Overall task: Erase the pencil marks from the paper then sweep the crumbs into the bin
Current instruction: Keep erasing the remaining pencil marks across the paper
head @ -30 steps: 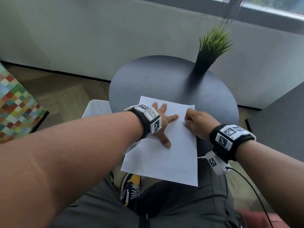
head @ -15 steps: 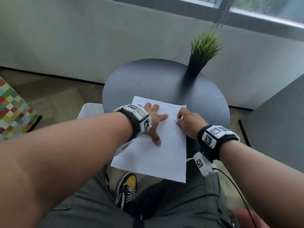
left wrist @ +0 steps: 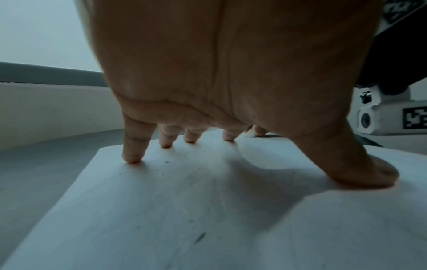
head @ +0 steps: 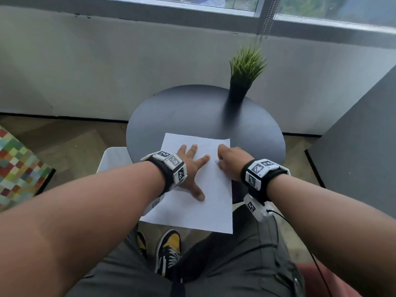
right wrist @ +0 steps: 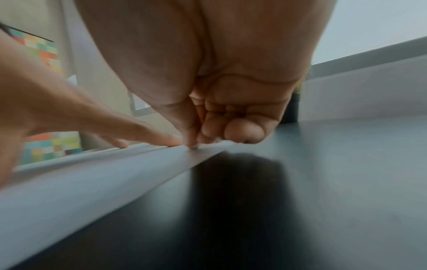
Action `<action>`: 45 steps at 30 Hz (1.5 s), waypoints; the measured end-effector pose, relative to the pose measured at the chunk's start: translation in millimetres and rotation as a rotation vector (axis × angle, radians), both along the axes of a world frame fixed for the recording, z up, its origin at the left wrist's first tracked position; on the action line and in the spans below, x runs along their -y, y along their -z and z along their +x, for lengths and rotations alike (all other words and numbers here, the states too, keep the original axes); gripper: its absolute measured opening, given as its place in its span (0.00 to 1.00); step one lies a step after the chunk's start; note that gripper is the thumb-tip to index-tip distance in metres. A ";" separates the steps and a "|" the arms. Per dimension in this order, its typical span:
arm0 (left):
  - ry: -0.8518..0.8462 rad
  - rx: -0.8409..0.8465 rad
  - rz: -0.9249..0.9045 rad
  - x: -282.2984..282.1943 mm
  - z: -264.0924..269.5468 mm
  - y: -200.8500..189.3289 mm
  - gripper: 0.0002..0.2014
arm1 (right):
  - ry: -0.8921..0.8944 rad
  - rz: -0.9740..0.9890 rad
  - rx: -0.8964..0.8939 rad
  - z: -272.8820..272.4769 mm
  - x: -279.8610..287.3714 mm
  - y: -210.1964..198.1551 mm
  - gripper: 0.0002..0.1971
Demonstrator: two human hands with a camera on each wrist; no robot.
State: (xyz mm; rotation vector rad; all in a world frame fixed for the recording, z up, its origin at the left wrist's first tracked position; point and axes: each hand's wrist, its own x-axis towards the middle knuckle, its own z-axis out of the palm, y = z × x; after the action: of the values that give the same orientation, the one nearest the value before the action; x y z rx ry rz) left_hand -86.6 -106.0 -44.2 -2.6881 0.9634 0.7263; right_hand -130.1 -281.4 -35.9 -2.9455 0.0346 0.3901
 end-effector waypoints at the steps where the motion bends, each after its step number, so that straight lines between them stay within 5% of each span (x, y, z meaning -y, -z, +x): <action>1: -0.001 -0.007 0.000 0.2 0.2 -1.5 0.69 | -0.051 0.007 -0.012 -4.1 -8.4 1.0 0.10; 5: 0.001 -0.030 0.008 0.0 -0.5 -4.3 0.68 | -0.285 0.085 -0.116 -23.8 -33.3 -1.3 0.12; 9: 0.002 -0.009 0.023 0.7 -1.0 -0.5 0.68 | 0.010 0.041 -0.011 0.2 -3.4 -0.5 0.10; 14: -0.006 -0.026 0.004 -1.5 -0.5 0.7 0.69 | -0.254 0.098 -0.094 -26.5 -24.7 1.0 0.13; 19: -0.003 -0.015 0.037 2.7 0.5 -0.2 0.69 | -0.019 0.062 0.000 -6.4 -5.3 2.8 0.10; 24: -0.007 -0.020 0.027 2.0 1.1 -0.5 0.69 | -0.332 0.135 -0.128 -33.7 -26.1 -0.6 0.07; 28: -0.009 -0.018 0.036 4.0 2.3 0.1 0.70 | -0.101 0.060 -0.021 -8.9 2.6 -1.1 0.08; 33: -0.010 -0.023 0.036 2.7 2.1 -1.3 0.69 | -0.402 0.076 -0.119 -38.0 -21.3 0.9 0.06; 37: -0.006 -0.027 0.039 5.0 1.5 -3.2 0.67 | -0.133 -0.019 -0.022 -13.2 5.0 -3.2 0.09; 42: 0.000 -0.040 0.037 3.9 1.5 -5.3 0.63 | -0.380 0.066 -0.142 -42.4 -23.2 2.6 0.08; 45: 0.002 -0.043 0.033 5.4 1.1 -5.0 0.63 | -0.177 0.065 -0.090 -23.8 -7.5 -2.6 0.10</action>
State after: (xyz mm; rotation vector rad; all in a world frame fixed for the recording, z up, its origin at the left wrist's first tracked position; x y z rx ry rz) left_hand -85.5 -111.4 -39.2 -2.6533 0.9547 0.7954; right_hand -153.8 -273.9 -33.2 -2.8735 -0.2253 0.5370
